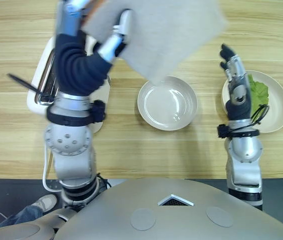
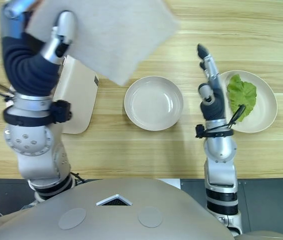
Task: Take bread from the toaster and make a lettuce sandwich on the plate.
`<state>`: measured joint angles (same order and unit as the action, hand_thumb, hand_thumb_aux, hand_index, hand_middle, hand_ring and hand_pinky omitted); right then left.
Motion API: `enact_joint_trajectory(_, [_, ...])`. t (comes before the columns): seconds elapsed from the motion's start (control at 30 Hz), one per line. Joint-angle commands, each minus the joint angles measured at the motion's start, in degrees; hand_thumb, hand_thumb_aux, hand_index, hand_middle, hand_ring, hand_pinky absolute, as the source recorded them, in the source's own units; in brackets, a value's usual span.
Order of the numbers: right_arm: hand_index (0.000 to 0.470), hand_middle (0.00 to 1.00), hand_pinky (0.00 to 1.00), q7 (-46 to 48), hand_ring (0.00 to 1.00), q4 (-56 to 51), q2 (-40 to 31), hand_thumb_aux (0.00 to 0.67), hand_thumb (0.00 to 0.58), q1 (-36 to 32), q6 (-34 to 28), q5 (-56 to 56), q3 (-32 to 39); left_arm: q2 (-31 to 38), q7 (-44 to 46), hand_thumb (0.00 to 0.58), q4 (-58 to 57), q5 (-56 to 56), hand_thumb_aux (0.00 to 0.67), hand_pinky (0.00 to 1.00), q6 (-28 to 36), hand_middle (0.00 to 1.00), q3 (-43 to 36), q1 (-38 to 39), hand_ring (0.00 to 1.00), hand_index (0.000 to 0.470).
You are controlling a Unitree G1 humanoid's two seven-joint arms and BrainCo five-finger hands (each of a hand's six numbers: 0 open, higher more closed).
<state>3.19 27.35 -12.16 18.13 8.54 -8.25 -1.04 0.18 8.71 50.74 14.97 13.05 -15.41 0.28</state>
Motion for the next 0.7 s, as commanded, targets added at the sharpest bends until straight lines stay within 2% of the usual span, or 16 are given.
enact_joint_trajectory(0.03, [0.0,0.0,0.0,0.27,0.0,-0.05,-4.5,0.0,0.0,-4.77,-5.59,0.95,-9.04,-0.67,3.56,0.58,-13.3,-2.55,0.67,1.0,2.72,1.0,-10.28,-0.35,1.0,0.47])
enact_joint_trajectory(0.17, [0.0,0.0,0.0,0.95,0.0,-6.54,-11.81,0.0,0.0,-8.33,-8.67,-0.6,-17.39,2.01,3.62,0.58,-28.8,-1.33,0.67,1.0,-1.69,1.0,-12.55,0.75,1.0,0.47])
enact_joint_trajectory(0.33, [0.0,0.0,0.0,0.14,0.0,-20.33,-21.65,0.0,0.0,-9.98,-4.85,-6.51,-21.17,3.73,0.55,0.58,-40.04,0.43,0.67,1.0,-7.6,1.0,-10.27,-1.05,1.0,0.47])
enact_joint_trajectory(0.47, [0.0,0.0,0.0,-2.43,0.0,-32.41,-26.72,0.0,0.0,-10.72,-0.1,-11.11,-20.2,3.79,-1.52,0.58,-45.06,0.99,0.67,1.0,-10.61,1.0,-8.48,-2.64,1.0,0.47])
enact_joint_trajectory(0.7, [0.0,0.0,0.0,-8.19,0.0,-48.43,-31.33,0.0,0.0,-12.47,5.69,-21.77,-11.1,4.87,-2.02,0.58,-49.72,2.91,0.67,1.0,-11.16,1.0,-7.61,-3.42,1.0,0.47])
